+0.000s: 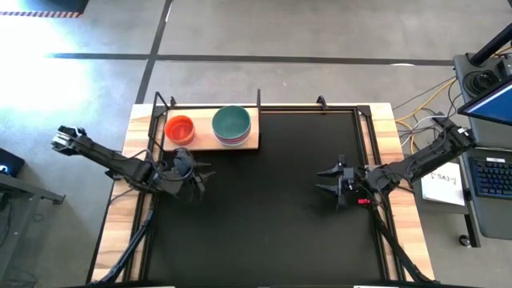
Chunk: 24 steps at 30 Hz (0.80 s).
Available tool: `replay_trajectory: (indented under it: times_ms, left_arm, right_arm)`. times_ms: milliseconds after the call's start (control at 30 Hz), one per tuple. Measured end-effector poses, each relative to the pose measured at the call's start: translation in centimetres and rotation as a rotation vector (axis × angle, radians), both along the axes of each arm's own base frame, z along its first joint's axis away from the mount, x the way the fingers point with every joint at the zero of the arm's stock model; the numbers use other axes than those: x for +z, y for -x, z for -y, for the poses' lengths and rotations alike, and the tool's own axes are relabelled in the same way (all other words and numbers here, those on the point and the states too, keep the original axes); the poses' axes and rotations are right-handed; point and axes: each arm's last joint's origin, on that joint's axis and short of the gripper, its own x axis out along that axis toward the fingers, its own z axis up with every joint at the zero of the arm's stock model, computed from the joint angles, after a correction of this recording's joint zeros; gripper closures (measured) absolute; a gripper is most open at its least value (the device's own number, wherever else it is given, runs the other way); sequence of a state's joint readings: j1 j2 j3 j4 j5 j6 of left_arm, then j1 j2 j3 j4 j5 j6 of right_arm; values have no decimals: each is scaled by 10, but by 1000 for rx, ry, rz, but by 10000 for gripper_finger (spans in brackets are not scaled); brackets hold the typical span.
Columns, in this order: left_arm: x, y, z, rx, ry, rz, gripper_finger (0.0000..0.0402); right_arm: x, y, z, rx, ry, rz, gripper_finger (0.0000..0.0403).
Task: Place and stack bowls onto a shelf
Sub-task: Return to Home Position
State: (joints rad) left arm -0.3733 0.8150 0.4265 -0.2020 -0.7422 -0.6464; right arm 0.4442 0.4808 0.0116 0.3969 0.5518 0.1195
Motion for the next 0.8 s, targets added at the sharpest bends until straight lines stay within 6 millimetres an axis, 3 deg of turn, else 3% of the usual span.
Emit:
replay_trajectory:
  times_ms: [400,800]
  left_arm:
    - [-55,18,-8,25,-5,-18,251]
    - [-82,37,-16,82,-17,27,251]
  right_arm:
    - [0,0,0,1,0,0,207]
    - [0,0,0,1,0,1,207]
